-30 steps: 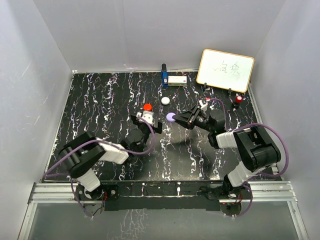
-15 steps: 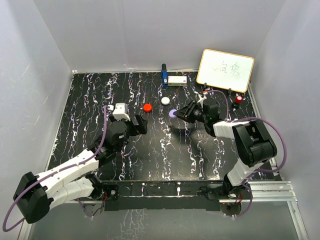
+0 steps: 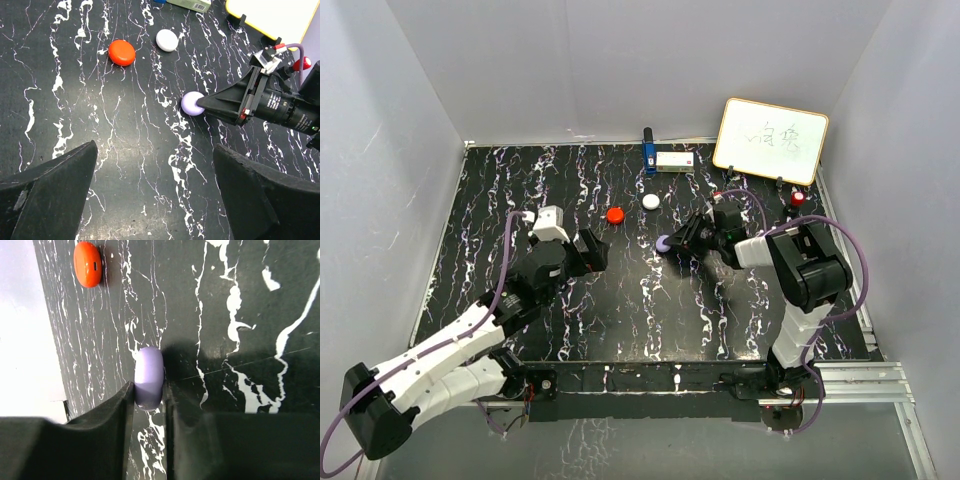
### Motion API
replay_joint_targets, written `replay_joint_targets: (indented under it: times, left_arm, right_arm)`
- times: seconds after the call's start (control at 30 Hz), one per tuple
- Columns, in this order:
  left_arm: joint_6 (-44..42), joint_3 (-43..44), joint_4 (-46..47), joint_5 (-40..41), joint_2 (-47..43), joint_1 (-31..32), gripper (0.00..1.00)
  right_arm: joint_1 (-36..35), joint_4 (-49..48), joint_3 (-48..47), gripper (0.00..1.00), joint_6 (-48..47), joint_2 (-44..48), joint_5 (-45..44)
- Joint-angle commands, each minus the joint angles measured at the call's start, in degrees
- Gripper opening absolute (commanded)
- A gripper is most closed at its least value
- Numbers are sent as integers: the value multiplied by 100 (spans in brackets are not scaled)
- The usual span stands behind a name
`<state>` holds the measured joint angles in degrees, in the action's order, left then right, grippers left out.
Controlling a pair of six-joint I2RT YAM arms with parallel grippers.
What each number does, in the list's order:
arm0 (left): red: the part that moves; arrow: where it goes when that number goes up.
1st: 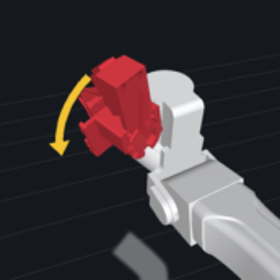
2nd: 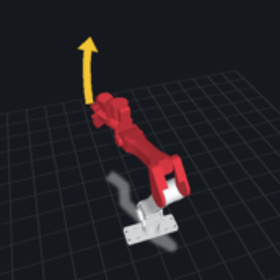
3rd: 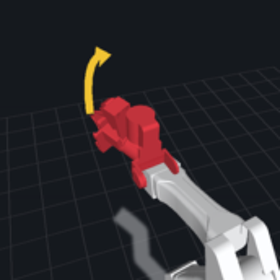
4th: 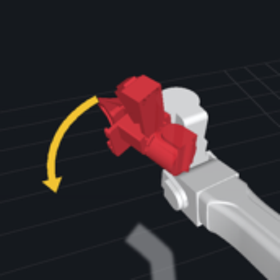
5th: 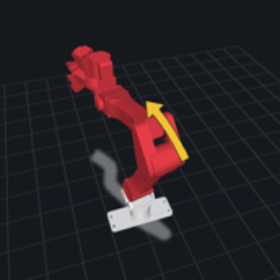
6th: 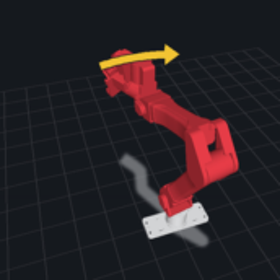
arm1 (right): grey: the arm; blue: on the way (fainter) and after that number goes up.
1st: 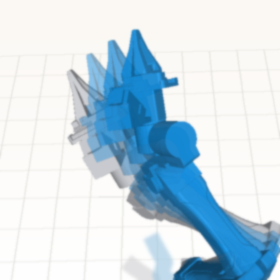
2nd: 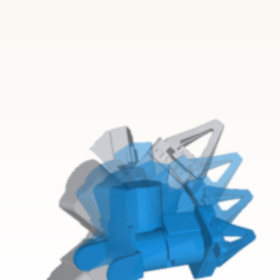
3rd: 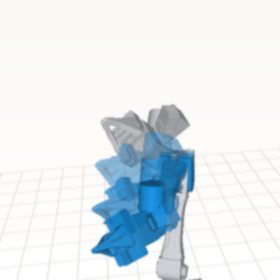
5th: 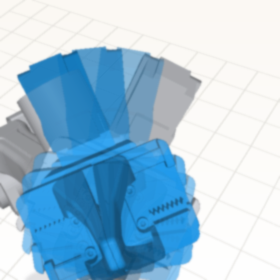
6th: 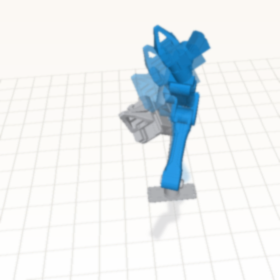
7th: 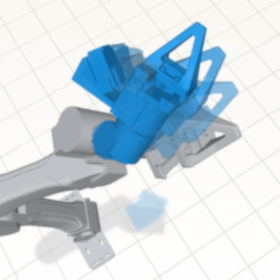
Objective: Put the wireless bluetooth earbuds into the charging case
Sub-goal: Place the charging case at the center of the board, then reset both arms
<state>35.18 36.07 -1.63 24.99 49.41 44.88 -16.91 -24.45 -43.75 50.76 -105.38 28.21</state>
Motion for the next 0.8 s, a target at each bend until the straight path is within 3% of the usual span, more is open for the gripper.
replay_joint_targets:
  times: [0.0, 0.1, 0.17, 0.2, 0.5, 0.77]
  left_arm:
    - [114, 158, -215, 13, -38, -23, 99]
    - [154, 200, -268, 14, 89, -24, 99]
    - [199, 236, -341, 42, 153, -23, 99]
    - [203, 255, -360, 55, 161, -25, 99]
    - [46, 375, -681, 434, -136, -25, 99]
    - [40, 394, -1123, 766, -579, -20, 99]
  right_arm:
    - [-117, 73, 13, 33, -172, 73, -159]
    - [-138, -1, 163, 75, -172, 233, -238]
    - [-134, -70, 332, 94, -171, 485, -399]
    - [-135, -81, 428, 98, -170, 718, -528]
    - [180, 393, 1387, 98, -307, 2910, -2724]
    - [273, 1036, 1715, 98, -259, 4290, -4198]
